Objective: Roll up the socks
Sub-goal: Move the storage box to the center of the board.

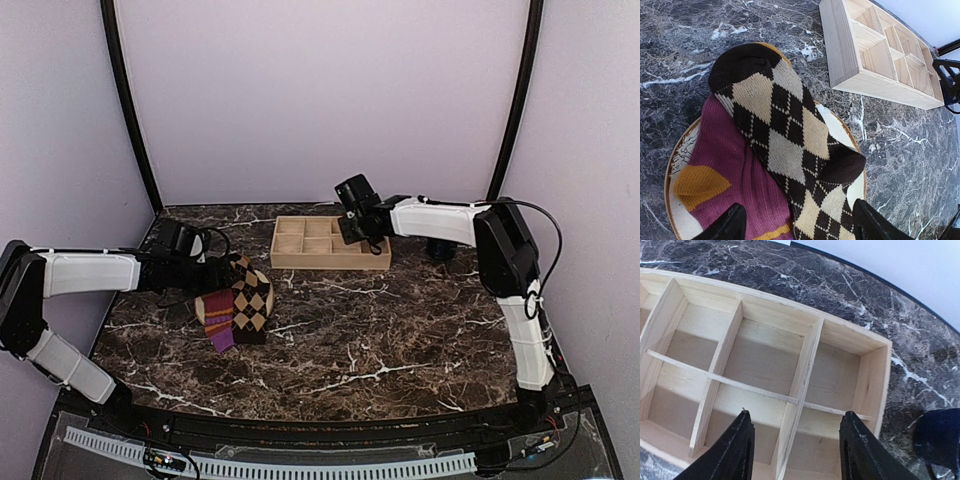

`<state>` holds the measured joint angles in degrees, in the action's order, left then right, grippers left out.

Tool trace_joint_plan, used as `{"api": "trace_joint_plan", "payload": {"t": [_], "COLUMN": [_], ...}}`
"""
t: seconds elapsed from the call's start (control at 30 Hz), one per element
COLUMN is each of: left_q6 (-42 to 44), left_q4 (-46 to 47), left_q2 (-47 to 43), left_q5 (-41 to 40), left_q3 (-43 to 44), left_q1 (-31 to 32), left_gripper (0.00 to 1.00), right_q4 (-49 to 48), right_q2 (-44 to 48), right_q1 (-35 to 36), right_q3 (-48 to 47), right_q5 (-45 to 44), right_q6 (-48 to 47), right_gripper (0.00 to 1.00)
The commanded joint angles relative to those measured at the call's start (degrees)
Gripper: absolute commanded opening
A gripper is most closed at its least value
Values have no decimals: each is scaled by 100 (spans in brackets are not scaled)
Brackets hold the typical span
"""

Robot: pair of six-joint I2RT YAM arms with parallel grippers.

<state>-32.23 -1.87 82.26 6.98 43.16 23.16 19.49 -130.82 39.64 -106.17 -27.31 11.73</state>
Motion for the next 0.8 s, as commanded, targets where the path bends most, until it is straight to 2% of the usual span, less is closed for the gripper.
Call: {"api": "trace_joint_plan", "payload": {"t": [0.0, 0.17, 0.27, 0.53, 0.77], "left_q6": [-17, -124, -357, -1290, -1968], "left_q4": [-182, -243, -292, -208, -314], "left_q2": [-323, -548, -779, -1574, -2339], "left_q5": [-107, -290, -485, -889, -1217], "left_q3": [155, 62, -79, -690, -1245], "left_q1": [22, 21, 20, -11, -200], "left_gripper": [75, 75, 76, 78, 79], "right_q4": [-146, -140, -488, -2108, -2273], "right_q2": [755, 1108, 1349, 1913, 1841], "right_q1": [344, 764, 1193, 2646, 3343], "right_q3": [209, 497, 1021, 2771, 2920], "right_q5": [-493, -581, -482, -513, 76], "right_q6": [-319, -633, -1071, -2297, -2645], "right_gripper": [56, 65, 68, 68, 68]}}
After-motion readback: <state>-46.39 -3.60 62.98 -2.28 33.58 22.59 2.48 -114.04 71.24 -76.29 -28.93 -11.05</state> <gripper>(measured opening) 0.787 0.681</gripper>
